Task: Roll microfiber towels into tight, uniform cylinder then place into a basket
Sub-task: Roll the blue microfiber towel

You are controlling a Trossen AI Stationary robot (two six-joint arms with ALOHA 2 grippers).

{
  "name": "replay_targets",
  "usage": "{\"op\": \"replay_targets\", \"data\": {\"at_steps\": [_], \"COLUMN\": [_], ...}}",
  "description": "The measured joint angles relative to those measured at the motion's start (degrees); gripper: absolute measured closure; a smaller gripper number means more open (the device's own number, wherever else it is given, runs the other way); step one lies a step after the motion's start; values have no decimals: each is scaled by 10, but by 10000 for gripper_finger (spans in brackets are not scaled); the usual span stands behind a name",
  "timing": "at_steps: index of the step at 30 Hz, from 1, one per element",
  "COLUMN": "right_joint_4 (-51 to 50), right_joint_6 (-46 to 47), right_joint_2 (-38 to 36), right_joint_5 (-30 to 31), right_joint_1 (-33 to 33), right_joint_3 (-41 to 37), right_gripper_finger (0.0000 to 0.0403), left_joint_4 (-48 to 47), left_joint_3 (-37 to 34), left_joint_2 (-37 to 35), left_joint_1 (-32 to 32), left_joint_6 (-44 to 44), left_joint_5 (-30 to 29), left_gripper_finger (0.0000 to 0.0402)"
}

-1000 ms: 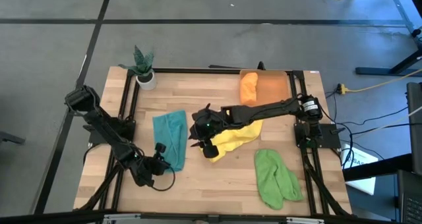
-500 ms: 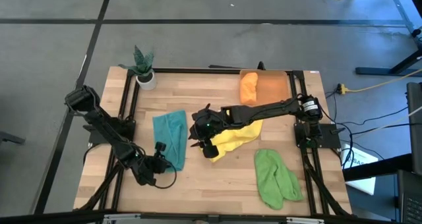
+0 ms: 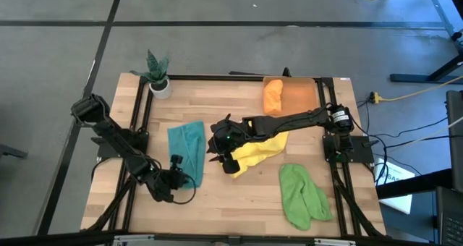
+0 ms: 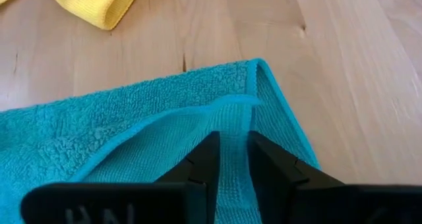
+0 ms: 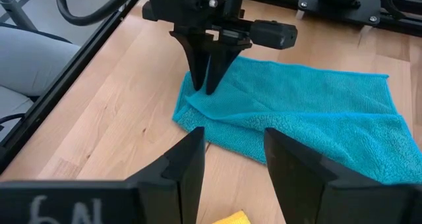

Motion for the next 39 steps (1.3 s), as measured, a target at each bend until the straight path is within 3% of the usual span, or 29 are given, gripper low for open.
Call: {"op": "replay_targets", "data": {"at_steps": [6, 13, 17, 29, 39], "right_joint_4": [0, 0, 0, 0, 0], "right_joint_6": [0, 0, -1, 0, 0], "right_joint_2": [0, 0, 0, 0, 0], "right_joint_5": [0, 0, 0, 0, 0], "right_joint_1": [0, 0, 0, 0, 0], "right_joint_3": [0, 0, 0, 0, 0], "right_gripper_finger": [246, 246, 246, 246, 246], "left_joint_4": [3, 21, 17, 23, 24], "left_joint_3": [0, 0, 0, 0, 13], "left_joint_2": [0, 0, 0, 49, 14], "left_joint_1": [-8, -27, -23, -7, -20], "left_joint_6": [1, 103, 104, 90, 91], "left_joint_5": [1, 0, -33, -20, -18], "left_gripper_finger": [324, 323, 323, 323, 324]}}
